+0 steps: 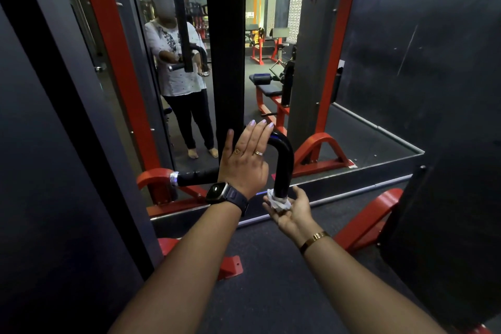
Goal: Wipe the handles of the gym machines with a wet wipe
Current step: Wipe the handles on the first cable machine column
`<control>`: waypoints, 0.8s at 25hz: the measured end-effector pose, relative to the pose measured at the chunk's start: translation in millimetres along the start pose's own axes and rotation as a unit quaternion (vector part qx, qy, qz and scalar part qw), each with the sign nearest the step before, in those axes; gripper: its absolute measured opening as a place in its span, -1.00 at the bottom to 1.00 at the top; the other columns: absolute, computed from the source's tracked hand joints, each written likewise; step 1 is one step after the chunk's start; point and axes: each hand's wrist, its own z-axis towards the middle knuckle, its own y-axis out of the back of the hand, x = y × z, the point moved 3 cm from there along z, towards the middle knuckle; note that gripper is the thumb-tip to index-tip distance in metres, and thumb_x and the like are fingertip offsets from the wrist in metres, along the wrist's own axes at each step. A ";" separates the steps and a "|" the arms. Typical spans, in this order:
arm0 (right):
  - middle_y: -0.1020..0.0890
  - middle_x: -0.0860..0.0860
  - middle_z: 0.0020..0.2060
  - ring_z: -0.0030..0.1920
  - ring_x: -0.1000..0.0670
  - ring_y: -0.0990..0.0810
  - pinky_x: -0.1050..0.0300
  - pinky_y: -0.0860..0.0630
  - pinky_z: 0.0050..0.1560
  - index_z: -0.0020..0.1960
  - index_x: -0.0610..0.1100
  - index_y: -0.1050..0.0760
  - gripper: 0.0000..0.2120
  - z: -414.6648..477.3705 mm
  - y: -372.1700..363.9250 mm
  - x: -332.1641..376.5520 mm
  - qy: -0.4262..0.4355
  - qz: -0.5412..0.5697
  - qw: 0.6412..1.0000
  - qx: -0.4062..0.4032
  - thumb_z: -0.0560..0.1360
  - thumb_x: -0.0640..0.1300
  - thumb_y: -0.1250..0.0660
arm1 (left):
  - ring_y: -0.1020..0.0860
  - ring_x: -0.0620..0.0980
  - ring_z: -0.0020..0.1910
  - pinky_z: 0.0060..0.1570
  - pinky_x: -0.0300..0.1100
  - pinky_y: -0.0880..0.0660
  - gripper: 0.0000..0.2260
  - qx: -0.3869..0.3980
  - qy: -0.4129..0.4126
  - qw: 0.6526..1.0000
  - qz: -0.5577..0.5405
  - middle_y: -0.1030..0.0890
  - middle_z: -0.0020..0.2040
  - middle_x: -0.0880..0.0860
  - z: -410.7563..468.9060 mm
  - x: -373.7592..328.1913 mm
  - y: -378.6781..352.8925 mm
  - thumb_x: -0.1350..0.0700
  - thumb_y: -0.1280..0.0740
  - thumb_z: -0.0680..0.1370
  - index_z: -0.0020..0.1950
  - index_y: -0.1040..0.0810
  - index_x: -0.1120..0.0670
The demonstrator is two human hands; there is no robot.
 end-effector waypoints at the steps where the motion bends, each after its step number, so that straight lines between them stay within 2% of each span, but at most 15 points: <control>1: -0.57 -0.26 -0.13 -0.25 -0.16 -0.59 0.08 -0.61 -0.42 0.09 -0.37 -0.44 -0.64 -2.1 3.7 -0.8 0.018 -0.007 1.000 -0.017 0.57 -0.06 -0.14 | -0.20 -0.04 0.48 0.48 0.08 0.17 -0.31 -0.002 0.000 1.000 0.002 -0.33 0.48 -0.04 -0.6 -0.2 0.1 0.09 -0.24 0.36 0.51 -0.21 0.02; 3: -0.57 -0.29 -0.15 -0.30 -0.15 -0.57 0.16 -0.56 -0.48 0.04 -0.43 -0.47 -0.79 -2.7 15.0 1.3 0.085 -0.016 0.994 -0.071 0.50 -0.34 -0.15 | -0.20 -0.05 0.48 0.48 0.08 0.15 -0.30 -0.009 0.001 1.000 0.004 -0.32 0.48 -0.04 -0.6 -0.4 -0.4 0.08 -0.25 0.35 0.52 -0.22 0.02; 4: -0.57 -0.28 -0.16 -0.32 -0.14 -0.56 0.18 -0.51 -0.51 -0.02 -0.43 -0.51 -0.79 -5.2 18.5 6.5 0.130 -0.027 0.986 -0.104 0.45 -0.42 -0.14 | -0.20 -0.05 0.48 0.47 0.09 0.14 -0.29 -0.011 0.000 1.000 0.008 -0.32 0.48 -0.04 -0.7 -0.5 -1.3 0.08 -0.25 0.35 0.52 -0.22 0.01; 5: -0.59 -0.22 -0.19 -0.31 -0.11 -0.54 0.18 -0.47 -0.49 -0.12 -0.37 -0.57 -0.78 -8.3 17.7 15.1 0.181 -0.054 0.973 -0.135 0.43 -0.45 -0.14 | -0.19 -0.05 0.48 0.47 0.09 0.13 -0.28 -0.011 -0.002 1.000 0.016 -0.32 0.48 -0.04 -1.1 -0.7 -2.0 0.08 -0.25 0.34 0.52 -0.21 0.01; 7: -0.59 0.01 -0.38 -0.34 0.04 -0.51 0.18 -0.43 -0.37 -0.32 -0.17 -0.59 -0.74 -24.3 -2.6 40.1 0.299 -0.143 0.931 -0.150 0.46 -0.37 -0.24 | -0.18 -0.04 0.48 0.46 0.10 0.14 -0.26 -0.007 -0.003 1.000 0.030 -0.32 0.48 -0.03 -0.8 -0.1 -2.8 0.08 -0.26 0.32 0.52 -0.20 0.02; 8: -0.58 0.09 -0.42 -0.37 0.12 -0.51 0.20 -0.45 -0.33 -0.29 -0.13 -0.62 -0.78 -36.4 -19.9 50.3 0.340 -0.183 0.913 -0.134 0.49 -0.28 -0.31 | -0.18 -0.03 0.48 0.46 0.10 0.14 -0.26 -0.007 -0.002 1.000 0.029 -0.32 0.48 -0.03 -0.3 0.1 -2.9 0.08 -0.26 0.32 0.52 -0.20 0.02; 9: -0.61 0.12 -0.36 -0.34 0.17 -0.54 0.23 -0.51 -0.25 -0.18 -0.11 -0.66 -0.86 -49.3 -39.1 57.8 0.369 -0.216 0.898 -0.107 0.50 -0.19 -0.35 | -0.18 -0.03 0.48 0.46 0.10 0.15 -0.27 -0.008 0.000 1.000 0.026 -0.33 0.48 -0.02 0.1 -0.4 -2.6 0.08 -0.25 0.32 0.52 -0.20 0.02; 10: -0.66 0.11 -0.24 -0.22 0.18 -0.60 0.22 -0.56 -0.12 -0.04 -0.09 -0.67 -0.88 -60.4 -56.0 62.4 0.399 -0.243 0.880 -0.085 0.51 -0.14 -0.35 | -0.18 -0.03 0.48 0.46 0.09 0.15 -0.28 -0.010 0.001 1.000 0.022 -0.33 0.48 -0.02 0.2 -1.4 -1.8 0.08 -0.24 0.33 0.51 -0.20 0.02; 12: -0.68 0.08 -0.02 -0.02 0.13 -0.62 0.13 -0.56 0.09 0.12 -0.05 -0.64 -0.77 -79.7 -82.0 63.4 0.485 -0.301 0.819 -0.054 0.53 -0.17 -0.29 | -0.18 -0.03 0.47 0.47 0.08 0.16 -0.30 -0.017 0.004 1.000 0.021 -0.34 0.47 -0.01 -0.5 -2.7 -2.2 0.09 -0.21 0.35 0.51 -0.20 0.04; 14: -0.66 0.03 0.09 0.06 0.07 -0.62 0.08 -0.55 0.14 0.21 -0.05 -0.58 -0.70 -93.2 -99.9 53.4 0.569 -0.382 0.728 -0.011 0.54 -0.21 -0.24 | -0.19 -0.01 0.47 0.47 0.08 0.16 -0.36 -0.015 0.003 1.000 0.023 -0.36 0.47 0.02 -0.9 -2.8 -3.3 0.05 -0.22 0.41 0.50 -0.23 0.08; 15: -0.62 -0.02 0.17 0.15 0.03 -0.60 0.07 -0.52 0.20 0.27 -0.07 -0.54 -0.68 -94.6 -104.9 46.0 0.611 -0.434 0.662 0.010 0.54 -0.20 -0.22 | -0.19 0.00 0.47 0.47 0.07 0.18 -0.40 -0.012 -0.001 1.000 0.021 -0.37 0.46 0.04 -1.1 -2.7 -3.8 0.00 -0.19 0.45 0.49 -0.25 0.11; 18: -0.40 -0.17 0.39 0.41 -0.07 -0.37 0.02 -0.34 0.40 0.40 -0.22 -0.37 -0.59 -88.9 -99.9 30.9 0.714 -0.565 0.414 0.024 0.57 -0.23 -0.17 | -0.18 0.02 0.46 0.47 0.05 0.21 -0.43 0.001 -0.005 1.000 0.010 -0.39 0.44 0.07 -1.1 -3.8 -4.0 -0.05 -0.10 0.50 0.48 -0.27 0.13; 19: -0.37 -0.20 0.40 0.43 -0.09 -0.34 -0.02 -0.33 0.40 0.41 -0.26 -0.35 -0.59 -84.4 -93.1 32.8 0.736 -0.572 0.360 0.036 0.57 -0.29 -0.18 | -0.17 0.01 0.47 0.47 0.06 0.20 -0.44 -0.002 -0.002 1.000 0.013 -0.38 0.45 0.05 -0.9 -4.3 -2.6 -0.03 -0.12 0.50 0.49 -0.26 0.11; 20: -0.37 -0.21 0.40 0.43 -0.10 -0.33 -0.05 -0.33 0.40 0.41 -0.29 -0.34 -0.60 -79.4 -85.4 38.0 0.750 -0.574 0.324 0.051 0.58 -0.35 -0.19 | -0.18 -0.01 0.47 0.47 0.06 0.17 -0.44 -0.007 0.004 1.000 0.012 -0.37 0.46 0.03 -0.3 -4.5 -1.1 0.01 -0.14 0.50 0.50 -0.25 0.09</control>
